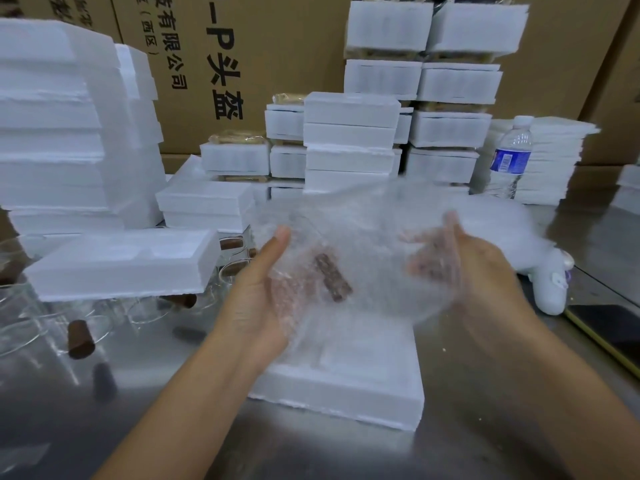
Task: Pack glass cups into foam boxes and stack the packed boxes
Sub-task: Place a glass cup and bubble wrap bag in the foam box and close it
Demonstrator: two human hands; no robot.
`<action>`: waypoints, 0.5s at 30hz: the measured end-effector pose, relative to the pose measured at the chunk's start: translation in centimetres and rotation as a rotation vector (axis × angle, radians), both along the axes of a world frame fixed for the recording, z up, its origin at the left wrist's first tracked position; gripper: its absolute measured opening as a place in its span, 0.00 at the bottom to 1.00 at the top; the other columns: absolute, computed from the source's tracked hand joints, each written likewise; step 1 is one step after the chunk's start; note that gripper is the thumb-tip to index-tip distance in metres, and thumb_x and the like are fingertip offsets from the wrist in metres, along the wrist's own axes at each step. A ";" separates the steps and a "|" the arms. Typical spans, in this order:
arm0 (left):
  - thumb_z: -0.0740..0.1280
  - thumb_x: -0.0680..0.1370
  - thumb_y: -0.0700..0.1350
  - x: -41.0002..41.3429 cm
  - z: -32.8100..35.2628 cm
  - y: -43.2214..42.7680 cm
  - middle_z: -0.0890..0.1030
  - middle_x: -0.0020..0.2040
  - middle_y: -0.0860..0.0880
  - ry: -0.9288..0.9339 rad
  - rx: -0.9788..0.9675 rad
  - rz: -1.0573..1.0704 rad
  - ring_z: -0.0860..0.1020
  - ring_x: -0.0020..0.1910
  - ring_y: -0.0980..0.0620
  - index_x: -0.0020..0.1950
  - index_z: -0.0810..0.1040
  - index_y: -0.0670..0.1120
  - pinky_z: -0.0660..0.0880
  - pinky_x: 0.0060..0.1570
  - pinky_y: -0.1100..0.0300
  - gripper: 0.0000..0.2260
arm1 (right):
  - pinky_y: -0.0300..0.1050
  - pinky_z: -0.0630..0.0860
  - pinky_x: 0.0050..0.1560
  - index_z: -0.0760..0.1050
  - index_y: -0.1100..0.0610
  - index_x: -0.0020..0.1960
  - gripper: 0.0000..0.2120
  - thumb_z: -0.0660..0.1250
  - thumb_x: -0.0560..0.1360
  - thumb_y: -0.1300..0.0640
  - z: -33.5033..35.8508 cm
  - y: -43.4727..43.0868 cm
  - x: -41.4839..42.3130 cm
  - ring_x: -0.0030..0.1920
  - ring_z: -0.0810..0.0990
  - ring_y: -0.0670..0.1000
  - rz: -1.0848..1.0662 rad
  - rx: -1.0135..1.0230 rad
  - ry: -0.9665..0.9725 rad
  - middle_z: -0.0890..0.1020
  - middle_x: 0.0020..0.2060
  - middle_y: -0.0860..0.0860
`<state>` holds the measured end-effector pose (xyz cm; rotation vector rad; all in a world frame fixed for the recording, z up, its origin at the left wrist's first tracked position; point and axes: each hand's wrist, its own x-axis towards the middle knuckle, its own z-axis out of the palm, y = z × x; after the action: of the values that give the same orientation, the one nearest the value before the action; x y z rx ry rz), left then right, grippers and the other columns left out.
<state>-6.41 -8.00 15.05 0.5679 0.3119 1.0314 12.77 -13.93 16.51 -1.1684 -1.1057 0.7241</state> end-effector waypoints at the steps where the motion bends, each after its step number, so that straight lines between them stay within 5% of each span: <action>1: 0.72 0.65 0.48 -0.2 0.1 0.3 0.84 0.50 0.43 -0.020 0.005 -0.012 0.84 0.48 0.46 0.47 0.86 0.45 0.81 0.43 0.54 0.13 | 0.43 0.70 0.44 0.84 0.47 0.39 0.23 0.55 0.70 0.34 0.2 0.3 0.3 0.36 0.81 0.42 -0.065 0.075 0.052 0.83 0.32 0.48; 3: 0.72 0.66 0.48 -0.7 0.1 0.8 0.83 0.56 0.43 -0.107 0.003 0.035 0.81 0.56 0.44 0.53 0.84 0.45 0.77 0.56 0.49 0.18 | 0.43 0.71 0.49 0.82 0.45 0.48 0.24 0.55 0.67 0.33 0.0 0.6 0.9 0.45 0.81 0.42 -0.117 0.181 0.119 0.84 0.41 0.46; 6: 0.71 0.67 0.48 -0.8 -0.1 1.1 0.82 0.57 0.44 -0.129 0.039 0.087 0.81 0.55 0.44 0.57 0.81 0.46 0.79 0.53 0.47 0.19 | 0.46 0.71 0.58 0.69 0.43 0.60 0.32 0.63 0.59 0.33 -1.0 1.2 0.4 0.56 0.78 0.44 -0.089 0.077 0.113 0.79 0.54 0.44; 9: 0.79 0.61 0.48 -0.4 -0.3 0.9 0.80 0.62 0.43 -0.150 0.109 0.028 0.78 0.60 0.43 0.64 0.78 0.46 0.77 0.56 0.45 0.32 | 0.44 0.71 0.60 0.70 0.46 0.65 0.38 0.72 0.59 0.32 -2.3 1.1 -1.0 0.60 0.77 0.45 0.163 -0.103 -0.075 0.78 0.61 0.46; 11: 0.81 0.58 0.47 -0.3 -0.5 0.8 0.80 0.61 0.42 -0.145 0.156 -0.012 0.78 0.60 0.43 0.61 0.80 0.45 0.77 0.56 0.46 0.33 | 0.37 0.74 0.57 0.76 0.51 0.62 0.30 0.72 0.64 0.38 -2.8 0.8 -1.5 0.58 0.79 0.44 0.267 -0.068 -0.130 0.81 0.57 0.45; 15: 0.76 0.64 0.44 0.1 -0.6 0.5 0.83 0.55 0.45 -0.059 0.235 -0.003 0.82 0.54 0.47 0.49 0.86 0.48 0.79 0.51 0.51 0.14 | 0.34 0.76 0.48 0.84 0.52 0.42 0.11 0.74 0.65 0.47 -2.3 0.6 -1.6 0.46 0.83 0.46 0.141 0.070 -0.057 0.86 0.41 0.50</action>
<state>-6.33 -7.47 14.43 0.7470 0.1385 1.0875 11.21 -13.33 14.22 -1.0647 -1.2610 0.7582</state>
